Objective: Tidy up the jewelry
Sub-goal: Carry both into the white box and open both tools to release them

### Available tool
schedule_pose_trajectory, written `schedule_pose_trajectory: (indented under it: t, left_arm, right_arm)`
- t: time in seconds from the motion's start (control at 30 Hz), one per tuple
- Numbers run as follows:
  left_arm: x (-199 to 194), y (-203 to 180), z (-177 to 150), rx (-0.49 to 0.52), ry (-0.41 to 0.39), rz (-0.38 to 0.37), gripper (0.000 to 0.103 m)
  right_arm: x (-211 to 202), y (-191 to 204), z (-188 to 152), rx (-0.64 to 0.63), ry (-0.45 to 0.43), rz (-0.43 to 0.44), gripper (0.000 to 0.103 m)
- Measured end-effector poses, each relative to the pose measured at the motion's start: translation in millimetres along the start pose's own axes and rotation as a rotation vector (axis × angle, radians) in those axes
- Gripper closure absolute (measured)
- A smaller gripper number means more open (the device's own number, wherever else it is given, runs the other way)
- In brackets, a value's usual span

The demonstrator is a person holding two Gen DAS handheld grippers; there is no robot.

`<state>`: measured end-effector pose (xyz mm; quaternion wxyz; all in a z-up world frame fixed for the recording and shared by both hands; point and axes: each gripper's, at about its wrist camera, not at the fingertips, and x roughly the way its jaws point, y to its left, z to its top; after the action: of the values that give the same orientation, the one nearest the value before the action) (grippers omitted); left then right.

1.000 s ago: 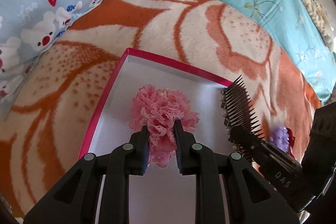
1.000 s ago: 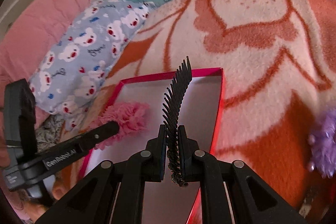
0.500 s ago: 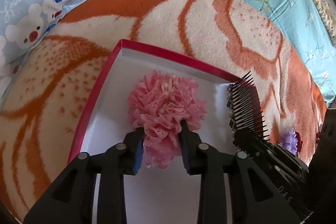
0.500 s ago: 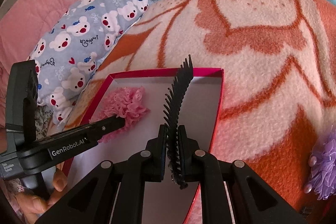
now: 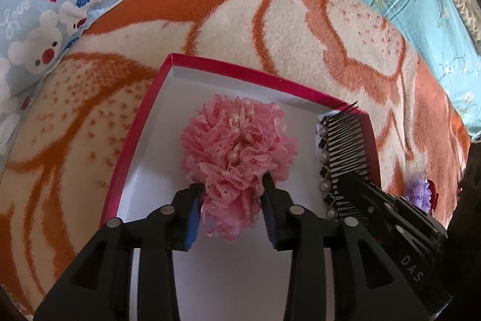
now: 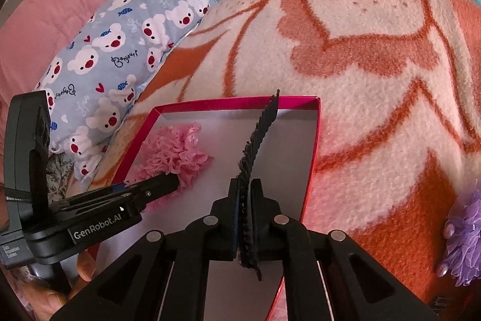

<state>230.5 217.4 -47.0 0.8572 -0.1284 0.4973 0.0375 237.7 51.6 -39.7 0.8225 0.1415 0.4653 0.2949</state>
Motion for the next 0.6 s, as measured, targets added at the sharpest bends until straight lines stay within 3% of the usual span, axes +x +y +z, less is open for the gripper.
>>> schedule_pose_trajectory:
  t: [0.17, 0.23, 0.27, 0.3, 0.4, 0.47, 0.6]
  left_arm:
    - [-4, 1, -1, 0.009, 0.011, 0.024, 0.045]
    - [-9, 2, -3, 0.005, 0.004, 0.024, 0.044]
    - [-12, 3, -4, 0.002, 0.002, 0.027, 0.044]
    - [-15, 4, -5, -0.001, 0.0, 0.025, 0.043]
    - [-29, 4, -10, -0.001, -0.019, 0.025, 0.042]
    - [-38, 1, -14, 0.005, -0.034, 0.027, 0.034]
    - [-59, -7, -23, 0.017, -0.064, 0.017, 0.034]
  right_arm:
    - [-8, -2, 0, 0.016, -0.009, 0.003, 0.077]
    - [-16, -2, -1, 0.018, -0.02, 0.011, 0.067]
    - [-23, -1, -1, 0.014, -0.03, 0.007, 0.056]
    - [-28, 0, -1, 0.012, -0.04, 0.009, 0.051]
    - [-50, -1, -3, 0.016, -0.068, 0.025, 0.051]
    - [-63, -4, -6, 0.018, -0.085, 0.025, 0.048]
    - [-93, -19, -16, 0.03, -0.105, 0.016, 0.047]
